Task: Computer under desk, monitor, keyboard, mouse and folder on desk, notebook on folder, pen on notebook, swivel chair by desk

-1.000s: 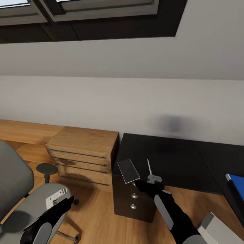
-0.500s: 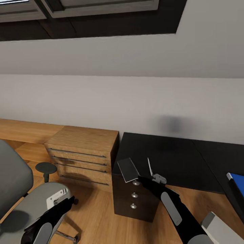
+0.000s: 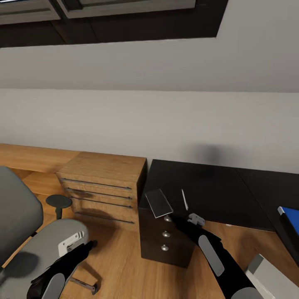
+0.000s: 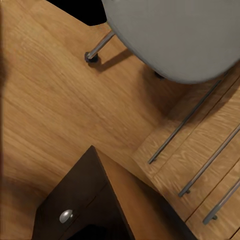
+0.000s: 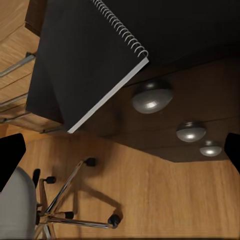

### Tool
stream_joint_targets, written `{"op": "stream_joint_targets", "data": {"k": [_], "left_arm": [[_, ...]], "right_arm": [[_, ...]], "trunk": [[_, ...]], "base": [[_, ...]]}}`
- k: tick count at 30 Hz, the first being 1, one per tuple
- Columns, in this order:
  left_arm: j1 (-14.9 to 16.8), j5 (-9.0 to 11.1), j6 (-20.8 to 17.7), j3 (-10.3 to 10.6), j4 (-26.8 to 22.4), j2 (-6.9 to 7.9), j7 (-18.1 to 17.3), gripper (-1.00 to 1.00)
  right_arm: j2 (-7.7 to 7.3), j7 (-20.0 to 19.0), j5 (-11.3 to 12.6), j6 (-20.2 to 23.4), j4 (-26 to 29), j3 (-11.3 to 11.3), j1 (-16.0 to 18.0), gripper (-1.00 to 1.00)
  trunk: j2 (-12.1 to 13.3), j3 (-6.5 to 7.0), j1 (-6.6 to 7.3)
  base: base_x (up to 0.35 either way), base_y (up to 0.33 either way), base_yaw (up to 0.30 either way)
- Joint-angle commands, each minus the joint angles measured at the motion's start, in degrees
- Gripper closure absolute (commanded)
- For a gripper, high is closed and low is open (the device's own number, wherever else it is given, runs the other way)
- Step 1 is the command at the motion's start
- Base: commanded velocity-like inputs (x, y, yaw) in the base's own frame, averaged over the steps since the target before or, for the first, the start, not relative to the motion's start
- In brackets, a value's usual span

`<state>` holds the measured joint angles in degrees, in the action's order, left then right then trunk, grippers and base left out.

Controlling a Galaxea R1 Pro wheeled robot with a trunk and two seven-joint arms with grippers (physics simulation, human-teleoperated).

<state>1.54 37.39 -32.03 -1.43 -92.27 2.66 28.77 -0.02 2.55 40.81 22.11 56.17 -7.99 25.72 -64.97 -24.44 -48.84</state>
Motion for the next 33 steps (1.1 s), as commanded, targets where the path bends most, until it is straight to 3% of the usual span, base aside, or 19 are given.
{"op": "stream_joint_targets", "data": {"k": [1,6,10,13,17,18,20,24,33], "left_arm": [[0.04,0.59,-0.13,0.02,-0.09,0.01,0.5,-1.0],[0.02,0.66,-0.35,0.18,-0.47,-0.07,0.0,-1.0],[0.12,0.66,-0.42,0.38,-0.53,-1.0,-0.54,-1.0],[1.42,0.68,-0.63,0.43,-0.54,-1.35,-0.65,-1.0],[3.83,1.09,-2.05,0.45,-0.54,-1.76,-0.95,-1.0],[4.78,1.87,-2.87,0.46,-0.54,-2.05,-1.12,-1.0],[5.51,2.94,-3.55,0.46,-0.54,-2.59,-1.27,-1.0],[6.38,4.93,-4.44,0.61,-0.49,-3.79,-1.44,-1.0],[6.76,5.82,-4.96,1.02,-0.46,-3.74,-1.59,-1.0]], "right_arm": [[-0.02,0.27,0.39,0.2,0.08,-0.03,0.03,-1.0],[0.07,0.02,0.24,-0.18,-0.6,-0.09,0.03,-1.0],[0.33,-1.44,0.83,-0.21,-1.7,-0.06,0.03,-1.0],[0.5,-4.82,3.01,-0.22,-2.02,0.08,0.03,-1.0],[0.47,-11.31,8.42,-0.22,-3.91,0.24,0.03,-1.0],[0.45,-14.08,10.51,-0.22,-5.88,0.28,0.03,-1.0],[0.41,-16.69,12.16,-0.22,-8.17,0.3,0.03,-1.0],[0.28,-21.88,14.23,-0.22,-12.29,0.45,0.03,-1.0],[0.29,-25.38,15.21,-0.11,-12.09,1.43,0.03,-1.0]], "trunk": [[-0.46,-0.25,-0.22],[-2.47,-1.15,-1.32],[-4.07,-1.87,-2.2],[-5.27,-2.41,-2.85],[-6.88,-3.12,-3.73],[-7.28,-3.3,-3.95],[-8.08,-3.66,-4.39],[-9.69,-4.38,-5.27],[-13.3,-6.0,-7.25]], "base": [[-0.079,0.036,0.0],[-0.02,0.009,0.0],[-0.001,0.0,0.0],[0.0,0.0,0.0],[0.0,0.0,0.0],[0.0,0.0,0.0],[0.0,0.0,0.0],[0.0,0.0,0.0],[0.0,0.0,0.0]]}}
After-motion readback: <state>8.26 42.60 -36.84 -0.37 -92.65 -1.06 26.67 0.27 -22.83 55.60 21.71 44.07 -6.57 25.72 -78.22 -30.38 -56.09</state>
